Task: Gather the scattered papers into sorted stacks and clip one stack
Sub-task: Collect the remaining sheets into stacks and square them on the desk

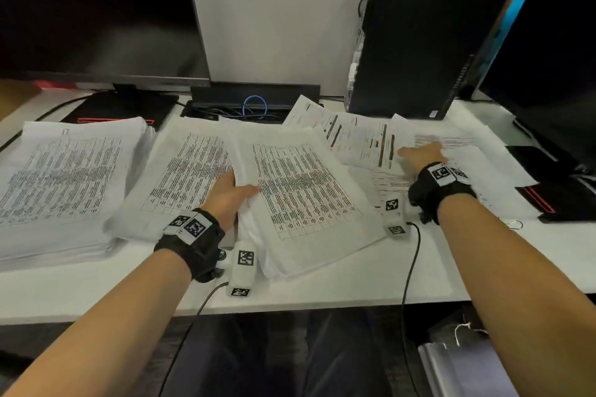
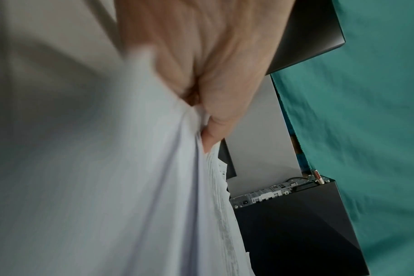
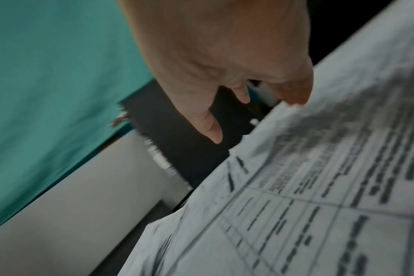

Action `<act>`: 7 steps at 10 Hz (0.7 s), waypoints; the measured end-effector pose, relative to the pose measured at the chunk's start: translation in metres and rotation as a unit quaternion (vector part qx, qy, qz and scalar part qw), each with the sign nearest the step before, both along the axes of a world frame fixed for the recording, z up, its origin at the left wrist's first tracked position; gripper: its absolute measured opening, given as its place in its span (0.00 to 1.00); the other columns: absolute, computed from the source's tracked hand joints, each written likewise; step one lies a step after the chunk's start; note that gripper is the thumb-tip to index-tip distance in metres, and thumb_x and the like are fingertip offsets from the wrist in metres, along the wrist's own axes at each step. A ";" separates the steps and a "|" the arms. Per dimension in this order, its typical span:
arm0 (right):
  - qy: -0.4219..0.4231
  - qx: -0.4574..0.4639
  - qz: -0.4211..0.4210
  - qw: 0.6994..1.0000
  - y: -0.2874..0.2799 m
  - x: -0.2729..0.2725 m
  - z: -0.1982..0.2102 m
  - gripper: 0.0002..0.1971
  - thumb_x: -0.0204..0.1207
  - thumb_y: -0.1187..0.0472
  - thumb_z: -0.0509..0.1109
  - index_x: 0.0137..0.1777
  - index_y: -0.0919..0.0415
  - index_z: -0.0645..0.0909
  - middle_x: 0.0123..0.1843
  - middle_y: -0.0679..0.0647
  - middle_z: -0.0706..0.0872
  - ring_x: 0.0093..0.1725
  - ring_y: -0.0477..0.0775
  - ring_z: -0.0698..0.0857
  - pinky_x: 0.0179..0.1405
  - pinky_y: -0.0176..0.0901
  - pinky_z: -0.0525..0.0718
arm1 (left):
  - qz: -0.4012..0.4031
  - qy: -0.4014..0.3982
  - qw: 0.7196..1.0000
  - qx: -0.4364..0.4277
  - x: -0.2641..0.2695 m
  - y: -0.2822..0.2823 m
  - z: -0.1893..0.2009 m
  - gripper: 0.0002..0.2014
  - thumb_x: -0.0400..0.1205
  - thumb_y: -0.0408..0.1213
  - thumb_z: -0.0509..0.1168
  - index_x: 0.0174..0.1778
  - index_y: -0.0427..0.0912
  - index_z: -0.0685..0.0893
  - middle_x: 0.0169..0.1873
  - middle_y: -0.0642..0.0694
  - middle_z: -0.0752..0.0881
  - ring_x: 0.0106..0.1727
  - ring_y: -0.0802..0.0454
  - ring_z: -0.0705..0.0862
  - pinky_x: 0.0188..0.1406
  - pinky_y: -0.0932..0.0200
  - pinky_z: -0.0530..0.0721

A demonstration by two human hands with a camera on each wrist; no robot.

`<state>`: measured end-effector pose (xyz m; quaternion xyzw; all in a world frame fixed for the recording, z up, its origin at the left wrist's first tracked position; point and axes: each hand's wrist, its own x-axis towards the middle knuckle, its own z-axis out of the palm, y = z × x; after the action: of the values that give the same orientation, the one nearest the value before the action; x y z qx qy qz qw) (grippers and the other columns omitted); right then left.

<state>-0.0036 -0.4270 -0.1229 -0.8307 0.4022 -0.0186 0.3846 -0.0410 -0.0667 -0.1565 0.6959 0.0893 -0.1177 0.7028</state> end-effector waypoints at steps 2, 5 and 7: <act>-0.192 0.206 0.044 0.958 0.003 -0.005 0.006 0.11 0.82 0.74 0.58 0.39 0.67 0.74 0.31 0.58 0.76 0.28 0.49 0.71 0.24 0.37 0.74 | 0.060 0.008 0.998 -0.018 0.006 -0.001 -0.004 0.10 0.83 0.28 0.58 0.59 0.40 0.73 0.46 0.39 0.81 0.41 0.43 0.82 0.35 0.50 0.83; -0.258 0.142 0.031 0.955 0.059 -0.066 0.031 0.27 0.89 0.50 0.53 0.32 0.66 0.73 0.32 0.55 0.75 0.31 0.48 0.76 0.48 0.45 0.81 | 0.055 -0.009 0.997 -0.062 -0.001 0.001 -0.006 0.19 0.82 0.22 0.61 0.70 0.37 0.73 0.58 0.36 0.84 0.55 0.37 0.85 0.54 0.41 0.84; -0.434 0.703 -0.169 0.537 0.061 -0.070 0.028 0.13 0.86 0.70 0.47 0.47 0.70 0.73 0.30 0.59 0.80 0.20 0.47 0.75 0.18 0.33 0.74 | 0.111 -0.021 0.990 -0.088 -0.007 0.000 -0.002 0.13 0.82 0.25 0.57 0.52 0.49 0.75 0.43 0.43 0.80 0.47 0.43 0.82 0.50 0.46 0.83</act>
<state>-0.0734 -0.3665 -0.0949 -0.0993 0.2025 -0.1526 0.9622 -0.0482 -0.0668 -0.1584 0.6192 0.1402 -0.0314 0.7720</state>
